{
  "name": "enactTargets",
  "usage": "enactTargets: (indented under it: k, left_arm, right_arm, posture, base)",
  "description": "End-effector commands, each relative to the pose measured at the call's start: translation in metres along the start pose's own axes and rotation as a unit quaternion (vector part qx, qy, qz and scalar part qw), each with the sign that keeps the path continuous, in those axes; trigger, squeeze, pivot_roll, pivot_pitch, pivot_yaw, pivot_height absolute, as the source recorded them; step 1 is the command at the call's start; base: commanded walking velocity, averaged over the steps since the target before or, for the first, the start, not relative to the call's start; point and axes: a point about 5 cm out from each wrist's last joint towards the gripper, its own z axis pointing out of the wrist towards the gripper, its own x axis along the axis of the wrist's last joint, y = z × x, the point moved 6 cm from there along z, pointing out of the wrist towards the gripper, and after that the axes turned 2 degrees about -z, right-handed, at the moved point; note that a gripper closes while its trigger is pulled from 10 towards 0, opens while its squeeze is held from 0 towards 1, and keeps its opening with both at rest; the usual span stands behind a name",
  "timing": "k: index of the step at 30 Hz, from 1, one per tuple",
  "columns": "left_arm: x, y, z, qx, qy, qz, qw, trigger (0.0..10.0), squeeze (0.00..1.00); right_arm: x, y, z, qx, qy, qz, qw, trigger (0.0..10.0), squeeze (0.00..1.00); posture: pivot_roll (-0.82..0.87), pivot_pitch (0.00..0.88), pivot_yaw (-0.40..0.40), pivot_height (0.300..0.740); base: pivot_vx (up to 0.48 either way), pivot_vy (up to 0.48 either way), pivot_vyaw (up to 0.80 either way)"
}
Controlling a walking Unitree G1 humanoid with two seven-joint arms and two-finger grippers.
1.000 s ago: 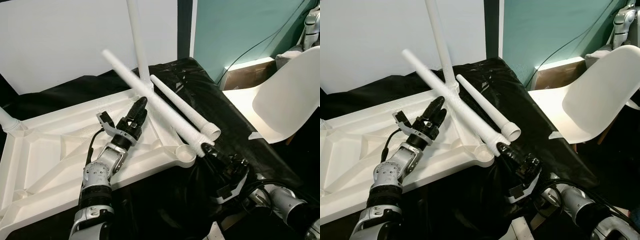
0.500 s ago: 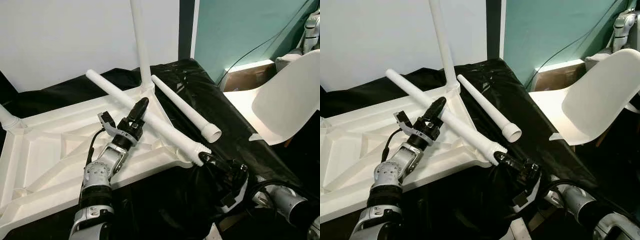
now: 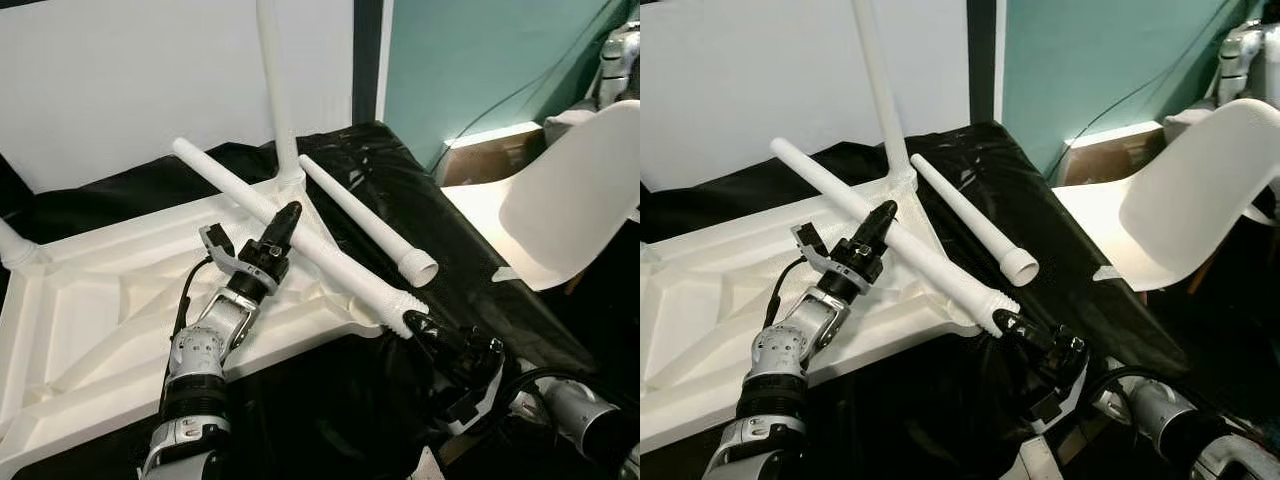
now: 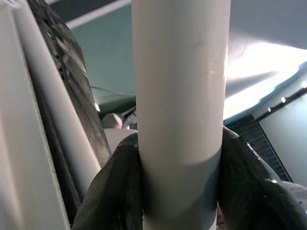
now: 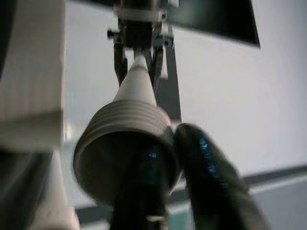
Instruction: Building children table
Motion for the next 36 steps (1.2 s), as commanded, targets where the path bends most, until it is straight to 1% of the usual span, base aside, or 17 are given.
enactTargets:
  k: [1, 2, 12, 13, 16, 17, 18, 19, 20, 21, 22, 23, 24, 26, 27, 31, 36]
  left_arm:
    - [0.006, 0.022, 0.002, -0.084, 0.010, -0.001, 0.996, 0.0, 0.00]
    - [0.007, 0.024, 0.004, -0.090, 0.015, -0.006, 0.996, 0.0, 0.00]
    - [0.006, 0.026, 0.012, -0.099, 0.025, -0.016, 0.995, 0.0, 0.00]
    - [0.007, 0.025, 0.012, -0.096, 0.027, -0.014, 0.995, 0.0, 0.00]
    - [0.007, 0.024, 0.013, -0.092, 0.028, -0.011, 0.995, 0.0, 0.00]
    - [0.006, 0.023, 0.013, -0.088, 0.027, -0.006, 0.996, 0.0, 0.00]
    - [0.006, 0.023, 0.013, -0.088, 0.027, -0.006, 0.996, 0.0, 0.00]
    - [0.007, 0.021, 0.013, -0.083, 0.027, 0.000, 0.996, 0.0, 0.00]
    - [0.007, 0.021, 0.013, -0.083, 0.027, 0.000, 0.996, 0.0, 0.00]
    - [0.009, 0.019, 0.013, -0.078, 0.030, 0.004, 0.996, 0.0, 0.00]
    - [0.009, 0.019, 0.013, -0.078, 0.030, 0.004, 0.996, 0.0, 0.00]
    - [0.012, 0.018, 0.012, -0.075, 0.035, 0.007, 0.997, 0.0, 0.00]
    - [0.012, 0.018, 0.012, -0.075, 0.035, 0.007, 0.997, 0.0, 0.00]
    - [0.017, 0.019, 0.010, -0.075, 0.042, 0.011, 0.996, 0.0, 0.00]
    - [0.017, 0.019, 0.010, -0.075, 0.042, 0.011, 0.996, 0.0, 0.00]
    - [0.018, 0.019, 0.009, -0.076, 0.040, 0.022, 0.996, 0.0, 0.00]
    - [0.009, 0.024, 0.012, -0.084, 0.014, 0.062, 0.994, 0.0, 0.00]
  right_arm:
    - [0.012, -0.010, -0.015, 0.033, -0.007, 0.020, 0.999, 10.0, 0.64]
    - [0.012, -0.011, -0.016, 0.034, -0.018, 0.020, 0.999, 10.0, 1.00]
    - [0.007, -0.014, -0.019, 0.046, -0.055, 0.019, 0.997, 10.0, 1.00]
    - [0.003, -0.019, -0.023, 0.069, -0.084, 0.051, 0.993, 10.0, 0.00]
    - [0.002, -0.026, -0.030, 0.095, -0.111, 0.108, 0.983, 10.0, 0.00]
    - [0.002, -0.036, -0.039, 0.130, -0.155, 0.184, 0.962, 10.0, 0.00]
    - [0.002, -0.036, -0.039, 0.130, -0.155, 0.184, 0.962, 10.0, 0.00]
    - [0.004, -0.047, -0.048, 0.162, -0.204, 0.269, 0.927, 10.0, 0.00]
    - [0.004, -0.047, -0.048, 0.162, -0.204, 0.269, 0.927, 10.0, 0.00]
    - [0.003, -0.051, -0.051, 0.165, -0.256, 0.343, 0.889, 10.0, 0.00]
    - [0.003, -0.051, -0.051, 0.165, -0.256, 0.343, 0.889, 10.0, 0.00]
    - [-0.002, -0.050, -0.049, 0.147, -0.296, 0.398, 0.856, 10.0, 0.00]
    - [-0.002, -0.050, -0.049, 0.147, -0.296, 0.398, 0.856, 10.0, 0.00]
    - [-0.010, -0.047, -0.041, 0.115, -0.344, 0.475, 0.801, 10.0, 0.00]
    - [-0.010, -0.047, -0.041, 0.115, -0.344, 0.475, 0.801, 10.0, 0.00]
    - [-0.010, -0.042, -0.030, 0.095, -0.353, 0.530, 0.766, 10.0, 0.00]
    - [-0.006, -0.027, -0.012, 0.066, -0.327, 0.634, 0.698, 10.0, 0.00]
  posture:
    - [-0.08, 0.000, 0.128, 0.740]
    - [-0.10, 0.000, 0.132, 0.740]
    - [-0.13, 0.000, 0.133, 0.740]
    - [-0.14, 0.000, 0.131, 0.740]
    - [-0.14, 0.000, 0.128, 0.740]
    - [-0.13, 0.000, 0.127, 0.740]
    - [-0.13, 0.000, 0.127, 0.740]
    - [-0.13, 0.000, 0.127, 0.740]
    - [-0.13, 0.000, 0.127, 0.740]
    - [-0.13, 0.000, 0.127, 0.740]
    - [-0.13, 0.000, 0.127, 0.740]
    - [-0.13, 0.000, 0.127, 0.740]
    - [-0.13, 0.000, 0.127, 0.740]
    - [-0.12, 0.000, 0.125, 0.740]
    - [-0.12, 0.000, 0.125, 0.740]
    - [-0.11, 0.000, 0.128, 0.740]
    - [-0.12, 0.000, 0.133, 0.740]
  base:
    - [0.000, 0.000, 0.00]
    - [0.000, 0.000, 0.00]
    - [0.000, 0.000, 0.00]
    - [0.000, 0.000, 0.00]
    - [0.000, 0.000, 0.00]
    - [0.000, 0.000, 0.00]
    - [0.000, 0.000, 0.00]
    - [0.000, 0.000, 0.00]
    - [0.000, 0.000, 0.00]
    - [0.000, 0.000, 0.00]
    - [0.000, 0.000, 0.00]
    - [0.000, 0.000, 0.00]
    - [0.000, 0.000, 0.00]
    - [0.000, 0.000, 0.00]
    - [0.000, 0.000, 0.00]
    - [0.000, 0.000, 0.00]
    - [0.000, 0.000, 0.00]
